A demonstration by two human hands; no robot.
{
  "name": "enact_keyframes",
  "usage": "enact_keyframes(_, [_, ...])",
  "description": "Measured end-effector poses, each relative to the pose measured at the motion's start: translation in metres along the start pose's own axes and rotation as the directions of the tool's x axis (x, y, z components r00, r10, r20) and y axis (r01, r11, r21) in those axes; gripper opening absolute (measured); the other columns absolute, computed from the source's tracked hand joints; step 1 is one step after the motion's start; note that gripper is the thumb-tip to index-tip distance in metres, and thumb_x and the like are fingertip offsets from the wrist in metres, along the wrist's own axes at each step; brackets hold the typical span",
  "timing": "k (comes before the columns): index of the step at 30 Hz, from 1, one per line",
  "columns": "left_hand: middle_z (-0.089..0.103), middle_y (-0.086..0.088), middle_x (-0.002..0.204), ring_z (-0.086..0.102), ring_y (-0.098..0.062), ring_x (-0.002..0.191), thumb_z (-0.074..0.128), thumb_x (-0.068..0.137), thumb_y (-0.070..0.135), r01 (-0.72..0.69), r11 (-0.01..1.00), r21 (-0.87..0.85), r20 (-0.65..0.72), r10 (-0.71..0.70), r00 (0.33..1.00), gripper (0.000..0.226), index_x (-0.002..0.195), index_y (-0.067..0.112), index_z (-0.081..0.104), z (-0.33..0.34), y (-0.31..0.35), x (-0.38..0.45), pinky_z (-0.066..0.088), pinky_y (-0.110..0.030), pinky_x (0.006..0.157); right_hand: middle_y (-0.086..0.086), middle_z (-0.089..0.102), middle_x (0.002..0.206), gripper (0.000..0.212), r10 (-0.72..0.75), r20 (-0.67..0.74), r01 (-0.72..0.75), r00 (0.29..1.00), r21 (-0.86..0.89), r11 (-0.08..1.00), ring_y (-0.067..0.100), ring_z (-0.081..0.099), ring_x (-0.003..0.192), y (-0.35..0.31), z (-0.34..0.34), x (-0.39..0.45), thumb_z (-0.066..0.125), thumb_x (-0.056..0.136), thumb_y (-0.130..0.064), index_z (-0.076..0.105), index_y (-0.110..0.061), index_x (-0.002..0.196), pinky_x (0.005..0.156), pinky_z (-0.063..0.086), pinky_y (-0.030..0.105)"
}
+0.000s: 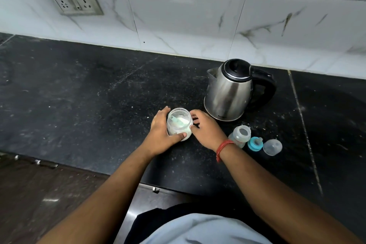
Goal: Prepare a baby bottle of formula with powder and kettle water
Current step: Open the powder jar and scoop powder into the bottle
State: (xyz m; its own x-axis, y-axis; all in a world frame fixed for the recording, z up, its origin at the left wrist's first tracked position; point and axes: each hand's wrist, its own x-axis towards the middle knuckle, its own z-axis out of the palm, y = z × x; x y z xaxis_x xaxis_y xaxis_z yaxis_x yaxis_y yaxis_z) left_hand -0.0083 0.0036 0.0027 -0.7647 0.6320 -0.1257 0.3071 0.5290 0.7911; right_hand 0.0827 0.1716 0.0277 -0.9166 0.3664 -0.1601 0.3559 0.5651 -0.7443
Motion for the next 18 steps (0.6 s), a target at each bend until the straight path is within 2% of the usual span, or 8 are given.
enact_keyframes(2, [0.043,0.002,0.153,0.034,-0.024,0.147,0.078,0.067,0.061,-0.015,1.0,-0.027,0.016,0.016,1.0,0.099,0.149,0.031,0.034,0.002,-0.001,0.002,0.031,-0.05,0.122,-0.004,0.06,0.133,0.041,0.01,0.009,-0.01,1.0,0.033,0.999,0.013,0.063,0.113,-0.002,0.002,-0.001,0.06,0.092,-0.009,0.056,-0.021,0.131,0.102,0.052,0.039])
enact_keyframes(4, [0.052,0.015,0.136,0.049,-0.012,0.133,0.079,0.067,0.057,-0.053,0.996,-0.075,0.012,0.054,0.998,0.078,0.133,0.048,0.038,0.004,-0.002,0.002,0.042,-0.046,0.114,-0.004,0.059,0.134,0.042,0.02,0.003,-0.021,1.0,0.05,0.999,0.012,0.062,0.114,-0.002,0.004,-0.002,0.059,0.092,-0.007,0.056,-0.022,0.131,0.103,0.052,0.037])
enact_keyframes(7, [0.051,0.016,0.136,0.051,-0.006,0.13,0.084,0.071,0.048,-0.12,0.987,-0.11,-0.008,0.12,0.993,0.076,0.131,0.056,0.039,0.006,-0.003,0.001,0.045,-0.041,0.112,-0.004,0.06,0.131,0.041,0.026,0.0,-0.026,1.0,0.064,0.998,0.012,0.062,0.114,-0.001,0.004,-0.006,0.058,0.092,-0.006,0.056,-0.022,0.129,0.103,0.051,0.036])
enact_keyframes(8, [0.049,0.013,0.138,0.048,-0.006,0.132,0.086,0.072,0.045,-0.134,0.984,-0.115,-0.008,0.134,0.991,0.079,0.136,0.054,0.039,0.006,-0.005,0.001,0.044,-0.041,0.114,-0.004,0.06,0.131,0.04,0.028,0.008,-0.028,1.0,0.082,0.996,0.012,0.063,0.113,-0.001,0.003,-0.007,0.057,0.092,-0.005,0.056,-0.022,0.129,0.103,0.051,0.037])
enact_keyframes(10, [0.046,0.008,0.14,0.042,-0.003,0.135,0.09,0.074,0.036,-0.166,0.98,-0.113,-0.011,0.166,0.986,0.086,0.144,0.037,0.041,0.009,-0.008,0.0,0.041,-0.04,0.116,-0.005,0.06,0.131,0.04,0.025,0.022,-0.027,0.999,0.114,0.993,0.011,0.064,0.111,0.001,0.001,-0.01,0.056,0.092,-0.004,0.056,-0.023,0.128,0.102,0.052,0.039])
enact_keyframes(12, [0.045,0.007,0.141,0.04,-0.002,0.136,0.09,0.073,0.034,-0.204,0.974,-0.101,-0.04,0.201,0.979,0.088,0.146,0.029,0.042,0.012,-0.008,0.0,0.039,-0.038,0.117,-0.007,0.059,0.131,0.041,-0.005,-0.024,0.008,1.0,0.135,0.991,0.009,0.063,0.112,0.003,-0.002,-0.014,0.055,0.092,-0.003,0.056,-0.026,0.127,0.101,0.053,0.04])
enact_keyframes(16, [0.044,0.008,0.142,0.04,-0.013,0.137,0.088,0.072,0.037,-0.253,0.966,-0.048,-0.092,0.248,0.964,0.088,0.146,0.031,0.042,0.018,0.002,0.002,0.036,-0.043,0.117,-0.007,0.055,0.127,0.033,-0.165,-0.249,0.183,0.954,0.053,0.982,0.01,0.058,0.116,0.004,-0.013,-0.023,0.058,0.092,-0.004,0.062,-0.018,0.121,0.103,0.048,0.032])
enact_keyframes(18, [0.043,0.008,0.144,0.039,-0.016,0.138,0.089,0.074,0.034,-0.29,0.957,0.01,-0.098,0.289,0.952,0.087,0.147,0.032,0.042,0.021,0.008,0.002,0.033,-0.044,0.118,-0.003,0.056,0.128,0.024,-0.249,-0.295,0.245,0.922,-0.053,0.968,0.014,0.054,0.123,0.003,-0.02,-0.027,0.061,0.093,-0.009,0.068,-0.016,0.115,0.107,0.044,0.03])
